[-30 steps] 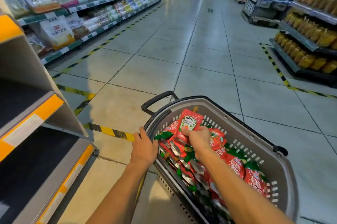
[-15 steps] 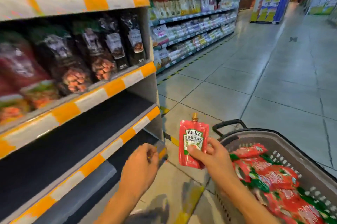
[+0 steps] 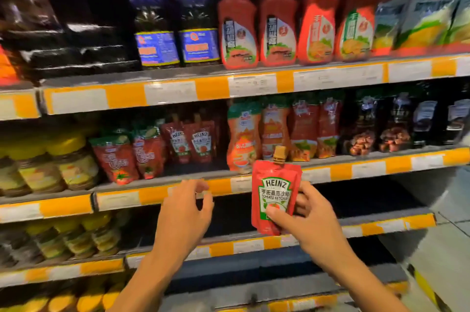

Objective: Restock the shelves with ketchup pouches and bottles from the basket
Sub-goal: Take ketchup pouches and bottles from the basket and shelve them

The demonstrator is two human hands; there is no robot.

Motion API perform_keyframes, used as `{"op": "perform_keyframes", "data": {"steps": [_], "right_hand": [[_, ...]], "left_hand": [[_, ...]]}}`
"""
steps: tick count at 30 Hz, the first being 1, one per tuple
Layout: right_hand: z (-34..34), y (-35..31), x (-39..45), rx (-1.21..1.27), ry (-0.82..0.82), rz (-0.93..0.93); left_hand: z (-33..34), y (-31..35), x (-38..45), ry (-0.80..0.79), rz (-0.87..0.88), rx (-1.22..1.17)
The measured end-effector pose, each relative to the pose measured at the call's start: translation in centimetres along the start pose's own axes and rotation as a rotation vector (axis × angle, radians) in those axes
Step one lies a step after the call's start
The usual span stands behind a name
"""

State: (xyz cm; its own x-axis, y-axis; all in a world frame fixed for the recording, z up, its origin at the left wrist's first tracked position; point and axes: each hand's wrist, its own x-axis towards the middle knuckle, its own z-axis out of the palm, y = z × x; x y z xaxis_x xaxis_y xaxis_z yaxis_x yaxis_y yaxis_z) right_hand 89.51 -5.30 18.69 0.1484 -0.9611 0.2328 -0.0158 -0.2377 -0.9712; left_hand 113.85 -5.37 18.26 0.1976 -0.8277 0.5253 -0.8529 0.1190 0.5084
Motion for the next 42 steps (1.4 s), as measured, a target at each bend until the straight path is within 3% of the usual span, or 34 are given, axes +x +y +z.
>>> {"op": "perform_keyframes", "data": {"steps": [7, 12, 17, 33, 39, 42], "right_hand": [[11.2, -1.5, 7.0, -0.113, -0.134, -0.111], [16.5, -1.1, 12.5, -0.242, -0.097, -0.175], [19.3, 0.3, 16.5, -0.376, -0.023, -0.117], [20.6, 1.4, 17.0, -0.536, 0.024, -0.003], [18.2, -0.4, 12.0, -0.596, 0.088, -0.238], [14.4, -1.0, 8.0, -0.527, 0.054, -0.200]], "left_hand": [[-3.3, -8.7, 2.3, 0.102, -0.069, 0.274], [-2.8, -13.0, 4.0, 0.054, -0.046, 0.420], [-1.8, -15.3, 4.3, 0.125, 0.048, 0.462], [-2.7, -13.6, 4.1, 0.057, -0.005, 0.426], [-3.9, -10.2, 3.0, 0.100, -0.032, 0.264], [-3.4, -6.9, 1.3, 0.055, -0.042, 0.122]]}}
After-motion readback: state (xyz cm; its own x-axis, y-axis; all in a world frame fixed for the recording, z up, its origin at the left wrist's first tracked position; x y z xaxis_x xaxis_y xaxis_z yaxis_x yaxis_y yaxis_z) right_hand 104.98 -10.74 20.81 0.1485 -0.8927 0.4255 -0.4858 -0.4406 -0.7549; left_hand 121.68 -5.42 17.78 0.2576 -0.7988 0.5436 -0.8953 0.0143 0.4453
